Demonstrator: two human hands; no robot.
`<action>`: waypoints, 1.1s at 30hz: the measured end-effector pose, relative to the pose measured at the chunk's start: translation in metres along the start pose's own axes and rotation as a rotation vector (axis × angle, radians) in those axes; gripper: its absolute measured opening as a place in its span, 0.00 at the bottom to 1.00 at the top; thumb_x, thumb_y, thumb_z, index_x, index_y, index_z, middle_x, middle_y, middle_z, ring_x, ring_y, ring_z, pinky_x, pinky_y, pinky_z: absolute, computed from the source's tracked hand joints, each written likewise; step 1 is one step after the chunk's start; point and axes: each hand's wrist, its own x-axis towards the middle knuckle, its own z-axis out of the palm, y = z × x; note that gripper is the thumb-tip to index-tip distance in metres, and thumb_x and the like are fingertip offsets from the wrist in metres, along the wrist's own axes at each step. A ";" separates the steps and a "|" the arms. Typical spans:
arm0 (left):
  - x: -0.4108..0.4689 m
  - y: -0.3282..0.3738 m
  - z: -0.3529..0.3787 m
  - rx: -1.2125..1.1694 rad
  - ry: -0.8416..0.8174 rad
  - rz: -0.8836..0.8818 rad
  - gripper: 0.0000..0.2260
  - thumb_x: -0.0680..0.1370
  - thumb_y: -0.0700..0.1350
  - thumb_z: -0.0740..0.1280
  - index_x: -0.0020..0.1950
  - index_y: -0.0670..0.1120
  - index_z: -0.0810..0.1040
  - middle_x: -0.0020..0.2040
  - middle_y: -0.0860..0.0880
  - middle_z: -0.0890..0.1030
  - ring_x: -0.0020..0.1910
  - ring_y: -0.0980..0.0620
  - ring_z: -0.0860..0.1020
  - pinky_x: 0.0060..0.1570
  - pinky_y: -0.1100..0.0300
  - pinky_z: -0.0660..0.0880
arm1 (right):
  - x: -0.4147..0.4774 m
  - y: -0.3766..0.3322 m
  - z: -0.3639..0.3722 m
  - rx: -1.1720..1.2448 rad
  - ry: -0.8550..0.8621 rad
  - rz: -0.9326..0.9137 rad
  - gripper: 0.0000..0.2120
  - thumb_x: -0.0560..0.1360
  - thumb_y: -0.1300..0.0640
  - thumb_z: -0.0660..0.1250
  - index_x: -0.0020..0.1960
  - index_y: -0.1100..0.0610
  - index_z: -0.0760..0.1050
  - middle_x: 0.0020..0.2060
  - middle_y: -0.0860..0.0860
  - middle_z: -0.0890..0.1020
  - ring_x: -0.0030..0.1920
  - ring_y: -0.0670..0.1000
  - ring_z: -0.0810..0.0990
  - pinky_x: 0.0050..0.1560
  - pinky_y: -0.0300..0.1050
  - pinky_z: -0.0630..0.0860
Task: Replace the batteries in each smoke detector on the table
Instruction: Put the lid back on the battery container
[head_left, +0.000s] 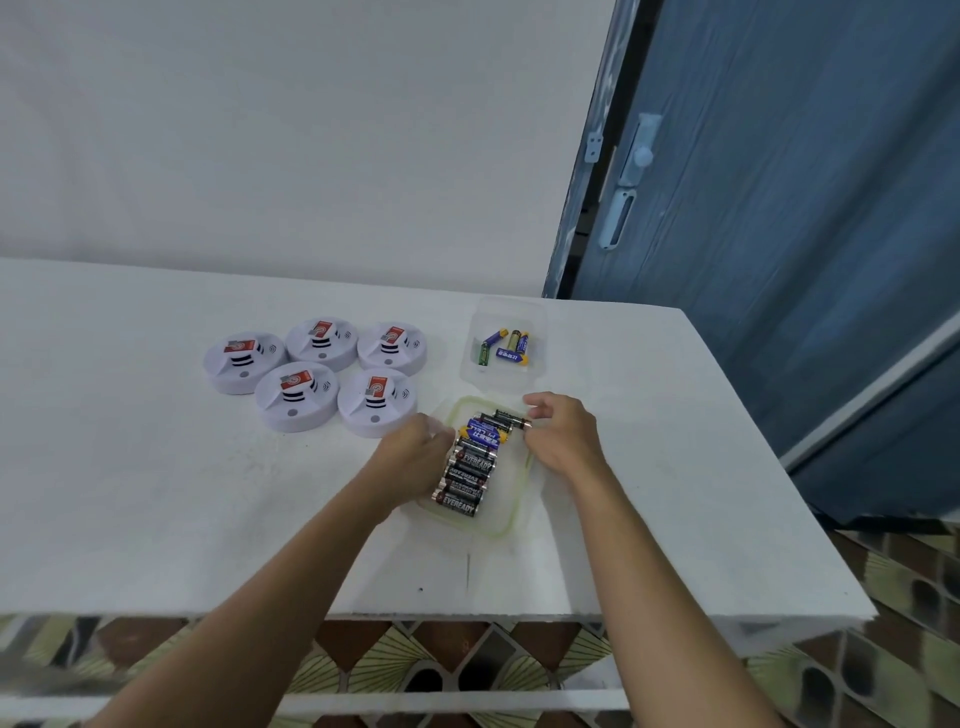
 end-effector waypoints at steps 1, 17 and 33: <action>-0.003 0.000 -0.002 -0.057 -0.034 0.002 0.10 0.81 0.45 0.58 0.47 0.40 0.72 0.39 0.45 0.75 0.34 0.50 0.72 0.33 0.60 0.69 | 0.000 -0.002 0.000 0.009 0.002 -0.005 0.25 0.72 0.69 0.64 0.68 0.55 0.77 0.59 0.51 0.81 0.54 0.47 0.76 0.52 0.37 0.71; -0.005 -0.001 -0.032 -0.382 0.059 0.063 0.12 0.81 0.45 0.64 0.51 0.36 0.78 0.40 0.38 0.81 0.34 0.43 0.75 0.36 0.50 0.73 | 0.001 -0.025 0.001 0.316 0.164 -0.107 0.11 0.77 0.57 0.64 0.58 0.50 0.79 0.51 0.42 0.79 0.46 0.37 0.76 0.42 0.32 0.69; 0.019 0.017 -0.046 -0.547 0.280 0.024 0.10 0.80 0.47 0.65 0.54 0.40 0.77 0.47 0.40 0.84 0.40 0.38 0.83 0.49 0.36 0.79 | 0.051 -0.034 0.002 0.143 0.141 0.120 0.19 0.70 0.63 0.59 0.58 0.62 0.78 0.42 0.55 0.83 0.41 0.61 0.86 0.49 0.57 0.83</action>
